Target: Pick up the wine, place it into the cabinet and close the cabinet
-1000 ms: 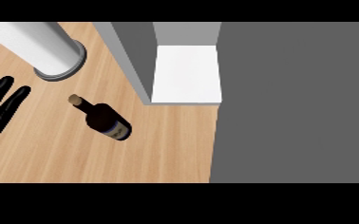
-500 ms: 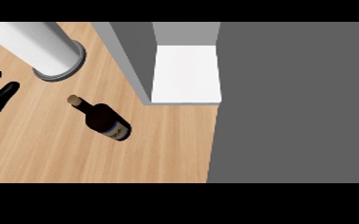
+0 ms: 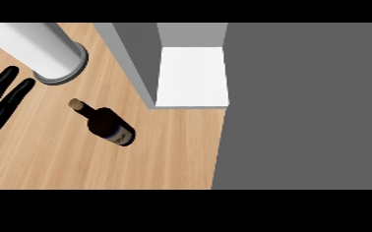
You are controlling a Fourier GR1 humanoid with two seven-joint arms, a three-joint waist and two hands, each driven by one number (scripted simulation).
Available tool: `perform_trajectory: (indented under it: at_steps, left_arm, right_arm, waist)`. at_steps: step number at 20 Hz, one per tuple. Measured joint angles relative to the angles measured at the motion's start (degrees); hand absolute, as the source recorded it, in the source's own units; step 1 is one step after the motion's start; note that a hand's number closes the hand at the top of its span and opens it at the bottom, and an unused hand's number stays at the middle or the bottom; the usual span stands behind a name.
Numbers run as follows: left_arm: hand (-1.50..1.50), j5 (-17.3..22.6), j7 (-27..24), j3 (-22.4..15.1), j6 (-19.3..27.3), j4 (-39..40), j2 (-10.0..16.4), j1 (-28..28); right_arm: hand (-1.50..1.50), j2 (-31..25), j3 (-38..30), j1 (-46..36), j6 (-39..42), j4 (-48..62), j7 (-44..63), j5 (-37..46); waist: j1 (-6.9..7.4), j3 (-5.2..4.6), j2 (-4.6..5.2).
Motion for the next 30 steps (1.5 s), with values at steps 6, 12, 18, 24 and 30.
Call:
perform_trajectory:
  at_steps: [6,12,18,24,30]
  left_arm:
    - [-1.50,-5.5,-2.2,-1.9,0.7,3.1,-2.1,-1.1]
    - [-1.50,-10.5,-6.5,-3.4,-1.7,7.7,-4.1,-0.1]
    - [-1.50,-12.2,-10.0,-2.6,-5.4,14.0,-4.3,0.7]
    - [-1.50,-17.4,-15.1,-4.9,-7.7,20.2,-6.5,1.8]
    - [-1.50,-20.5,-21.0,-4.3,-10.8,27.0,-7.1,3.5]
  right_arm:
    - [-1.50,-0.8,-0.7,-2.2,-0.3,-0.5,3.1,0.2]
    - [-1.50,-1.6,-1.7,-5.2,-0.7,-0.6,5.6,0.5]
    - [-1.50,-1.9,-1.9,-8.2,-1.6,-0.7,7.9,1.0]
    - [-1.50,-2.0,-2.7,-10.0,-1.8,-0.3,8.8,1.0]
    - [-1.50,-2.3,-3.3,-10.6,-1.6,-0.4,9.5,0.8]
  waist:
    - [-0.23,0.01,0.01]
    - [-0.21,0.01,0.00]
    - [-0.20,-0.01,-0.01]
    - [-0.16,0.00,0.03]
    - [-0.16,0.01,0.01]
